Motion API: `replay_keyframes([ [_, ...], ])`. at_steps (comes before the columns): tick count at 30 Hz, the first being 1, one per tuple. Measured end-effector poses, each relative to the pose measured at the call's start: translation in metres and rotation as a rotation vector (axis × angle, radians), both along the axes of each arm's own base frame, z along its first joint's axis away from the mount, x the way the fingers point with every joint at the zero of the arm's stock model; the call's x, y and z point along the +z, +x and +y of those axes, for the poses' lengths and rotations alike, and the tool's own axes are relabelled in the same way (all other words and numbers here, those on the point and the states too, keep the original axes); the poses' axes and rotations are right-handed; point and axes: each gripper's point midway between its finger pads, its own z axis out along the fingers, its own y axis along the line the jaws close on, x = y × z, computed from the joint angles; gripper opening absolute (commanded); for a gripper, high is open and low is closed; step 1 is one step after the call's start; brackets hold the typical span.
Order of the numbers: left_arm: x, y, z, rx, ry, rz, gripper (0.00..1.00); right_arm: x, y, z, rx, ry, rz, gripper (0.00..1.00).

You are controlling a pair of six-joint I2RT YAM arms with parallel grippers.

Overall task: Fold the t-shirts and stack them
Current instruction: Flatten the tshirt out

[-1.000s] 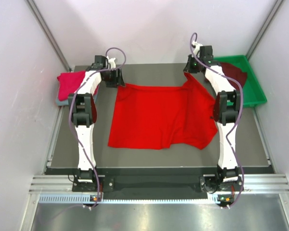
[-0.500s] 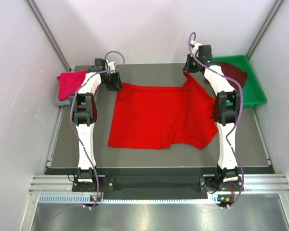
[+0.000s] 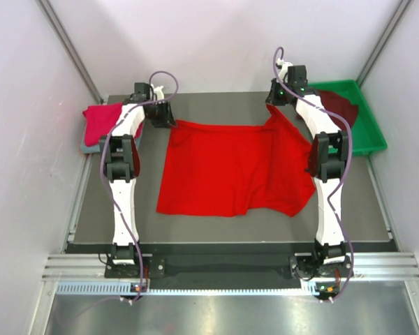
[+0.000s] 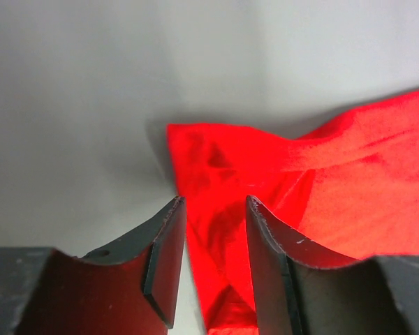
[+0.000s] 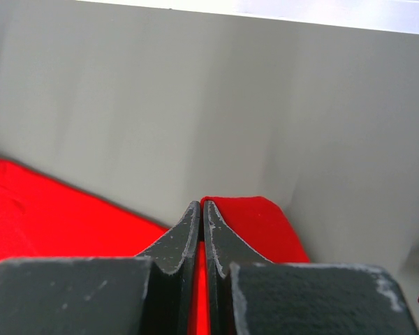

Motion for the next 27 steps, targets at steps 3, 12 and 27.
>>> replay_keyframes([
  [3, 0.005, 0.005, 0.009, 0.017, 0.004, -0.018, 0.45, 0.0, 0.0, 0.0, 0.001, -0.007, -0.003, 0.0],
  [12, -0.009, 0.013, 0.017, 0.029, 0.002, -0.018, 0.41, 0.005, -0.002, -0.002, -0.002, -0.026, -0.011, 0.0],
  [27, -0.009, 0.016, 0.016, 0.025, 0.0, -0.031, 0.04, 0.011, -0.003, -0.004, -0.005, -0.048, -0.028, 0.0],
])
